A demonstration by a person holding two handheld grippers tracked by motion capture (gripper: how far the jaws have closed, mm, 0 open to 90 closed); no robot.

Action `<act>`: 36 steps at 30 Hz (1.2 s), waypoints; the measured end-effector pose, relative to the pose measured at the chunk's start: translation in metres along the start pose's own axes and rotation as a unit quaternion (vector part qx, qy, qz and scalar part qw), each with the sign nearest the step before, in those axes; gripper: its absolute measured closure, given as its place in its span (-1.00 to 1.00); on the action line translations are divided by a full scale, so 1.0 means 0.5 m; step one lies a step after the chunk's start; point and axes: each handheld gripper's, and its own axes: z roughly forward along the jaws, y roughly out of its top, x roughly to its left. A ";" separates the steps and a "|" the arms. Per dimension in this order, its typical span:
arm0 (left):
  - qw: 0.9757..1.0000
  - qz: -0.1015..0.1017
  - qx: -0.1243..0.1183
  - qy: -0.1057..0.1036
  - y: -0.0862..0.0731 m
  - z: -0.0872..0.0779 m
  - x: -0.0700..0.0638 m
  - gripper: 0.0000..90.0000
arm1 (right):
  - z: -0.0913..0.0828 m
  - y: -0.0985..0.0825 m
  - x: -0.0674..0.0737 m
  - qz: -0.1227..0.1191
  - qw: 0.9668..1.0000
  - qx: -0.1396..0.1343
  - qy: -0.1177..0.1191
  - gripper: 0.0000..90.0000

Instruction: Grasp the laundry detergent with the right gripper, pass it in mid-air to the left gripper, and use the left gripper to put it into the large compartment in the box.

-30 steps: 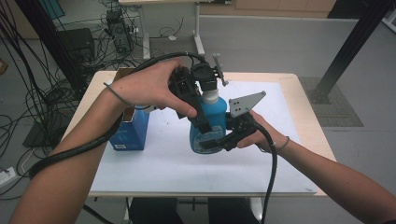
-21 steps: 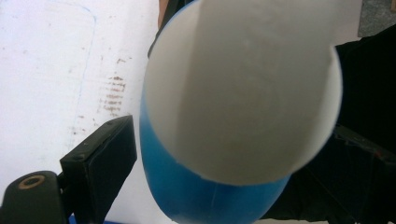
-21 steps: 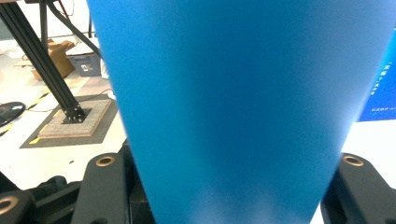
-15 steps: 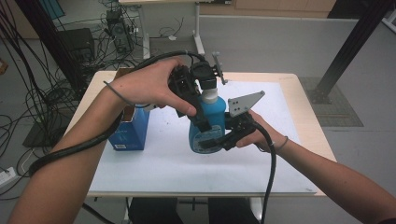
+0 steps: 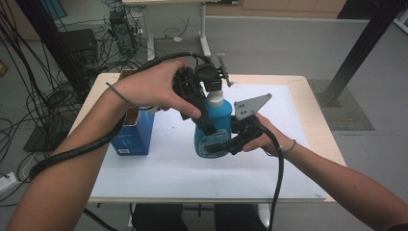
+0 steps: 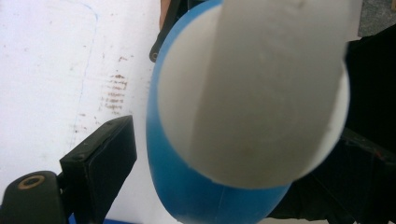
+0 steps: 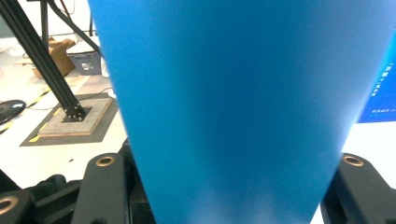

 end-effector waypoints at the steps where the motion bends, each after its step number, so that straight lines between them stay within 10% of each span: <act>1: 1.000 0.000 0.000 -0.001 0.001 -0.001 0.000 -0.77 | 0.001 0.001 0.001 0.001 1.000 0.001 0.001 -0.11; 36: 1.000 -0.014 0.016 -0.006 0.026 0.003 -0.003 -0.18 | 0.008 0.013 0.003 -0.010 1.000 -0.001 0.002 -0.11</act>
